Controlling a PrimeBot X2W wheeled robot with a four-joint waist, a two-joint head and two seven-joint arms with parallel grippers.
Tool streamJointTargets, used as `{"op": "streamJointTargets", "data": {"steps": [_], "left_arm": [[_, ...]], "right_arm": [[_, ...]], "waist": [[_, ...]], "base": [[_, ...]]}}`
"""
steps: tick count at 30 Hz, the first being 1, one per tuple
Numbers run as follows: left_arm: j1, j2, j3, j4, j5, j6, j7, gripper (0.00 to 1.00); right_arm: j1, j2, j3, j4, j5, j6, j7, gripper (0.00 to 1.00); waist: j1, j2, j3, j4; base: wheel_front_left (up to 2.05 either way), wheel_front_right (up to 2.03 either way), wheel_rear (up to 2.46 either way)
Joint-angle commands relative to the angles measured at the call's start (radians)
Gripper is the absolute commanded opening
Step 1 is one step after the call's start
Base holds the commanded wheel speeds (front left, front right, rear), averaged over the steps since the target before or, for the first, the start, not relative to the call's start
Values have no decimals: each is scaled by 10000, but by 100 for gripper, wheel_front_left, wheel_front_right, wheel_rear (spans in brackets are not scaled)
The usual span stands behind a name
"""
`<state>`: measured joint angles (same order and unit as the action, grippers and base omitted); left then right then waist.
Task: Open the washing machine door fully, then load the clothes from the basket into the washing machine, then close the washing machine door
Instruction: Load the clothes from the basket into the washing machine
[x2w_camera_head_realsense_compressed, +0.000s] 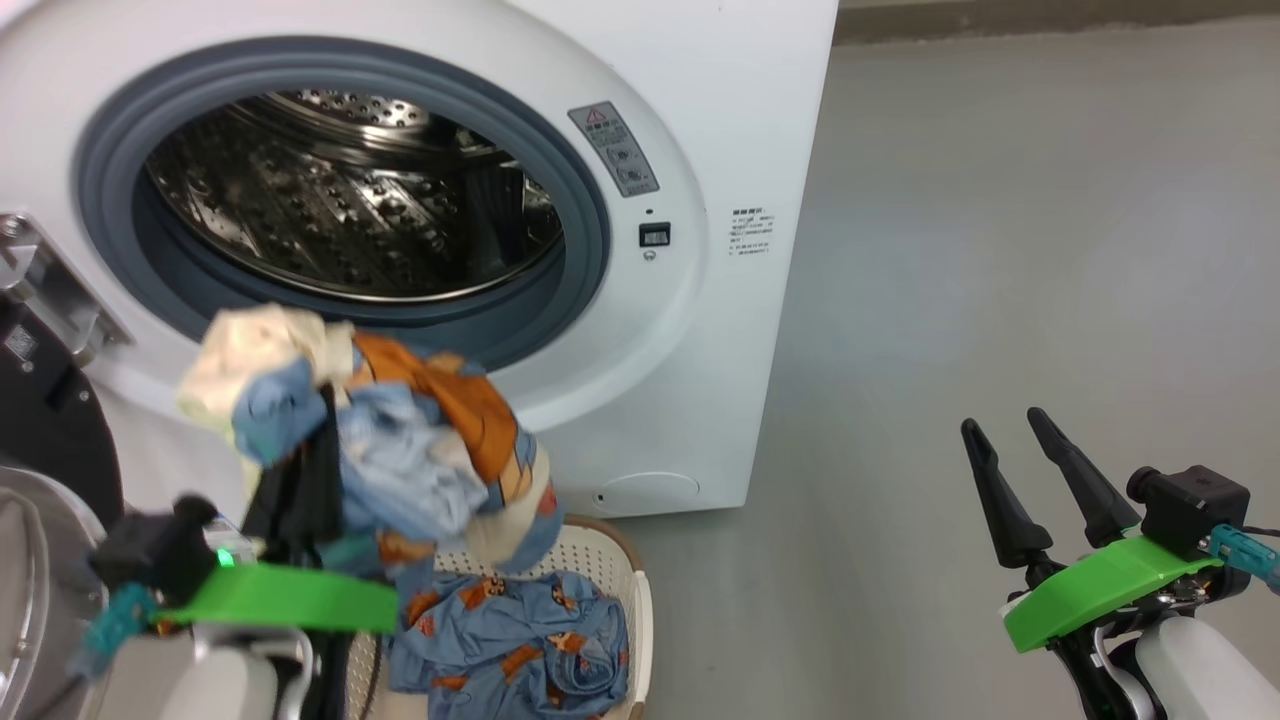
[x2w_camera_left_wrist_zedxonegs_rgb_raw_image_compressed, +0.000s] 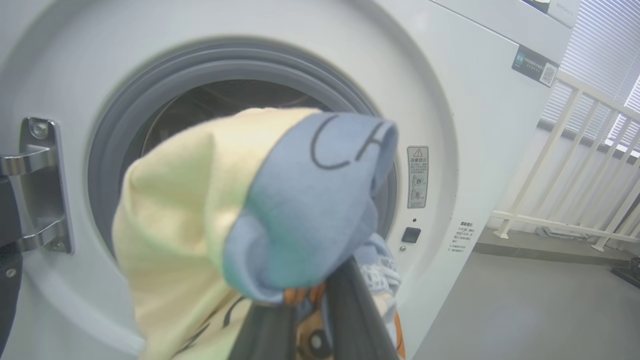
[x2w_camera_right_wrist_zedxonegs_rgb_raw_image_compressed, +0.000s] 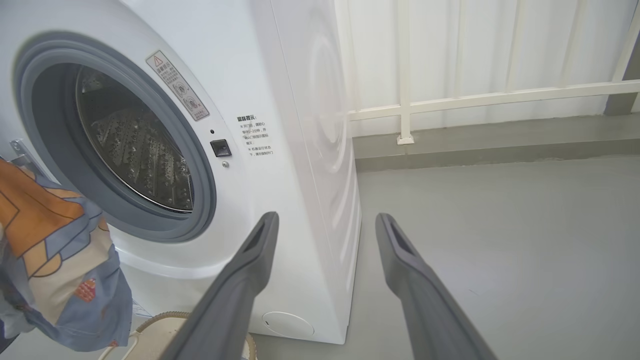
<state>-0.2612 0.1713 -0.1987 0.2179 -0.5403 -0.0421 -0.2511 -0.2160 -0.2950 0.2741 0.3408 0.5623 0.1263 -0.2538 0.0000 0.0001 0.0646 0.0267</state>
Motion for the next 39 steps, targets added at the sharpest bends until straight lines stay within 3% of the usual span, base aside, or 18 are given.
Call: {"op": "streamJointTargets", "data": {"steps": [1,9,18,26,35,39], "left_arm": [[-755,235,384,-177,162,-8,-106,0],[-2838,345,893,732,522,-346,-107,0],[-5212,548,1386,3722,726,-755,-107,0],[-7424,911,1633,5627,694,-858,-107,0],[-9537,1452,1536,6983,952,-882,-107,0],[-10214,1695,1667,6614,1320,-883,-107,0]], "right_arm": [[-161,-214,166,-263,-53,44,-80,100],[-544,-328,135,-438,-171,44,-80,100],[-1229,-347,83,-759,-400,44,-80,100],[-1697,-214,-31,-1048,-596,44,-80,100],[-1922,121,-167,-1240,-756,44,-80,100],[-1998,257,-116,-1277,-791,44,-80,100]], "waist": [[0,-1,241,-66],[0,-1,1465,-411],[0,-1,3526,-979],[0,-1,5137,-1416],[0,-1,6223,-1895],[0,-1,6443,-2065]], "base": [[0,0,0],[0,0,0],[0,0,0],[0,0,0],[0,0,0],[0,0,0]]}}
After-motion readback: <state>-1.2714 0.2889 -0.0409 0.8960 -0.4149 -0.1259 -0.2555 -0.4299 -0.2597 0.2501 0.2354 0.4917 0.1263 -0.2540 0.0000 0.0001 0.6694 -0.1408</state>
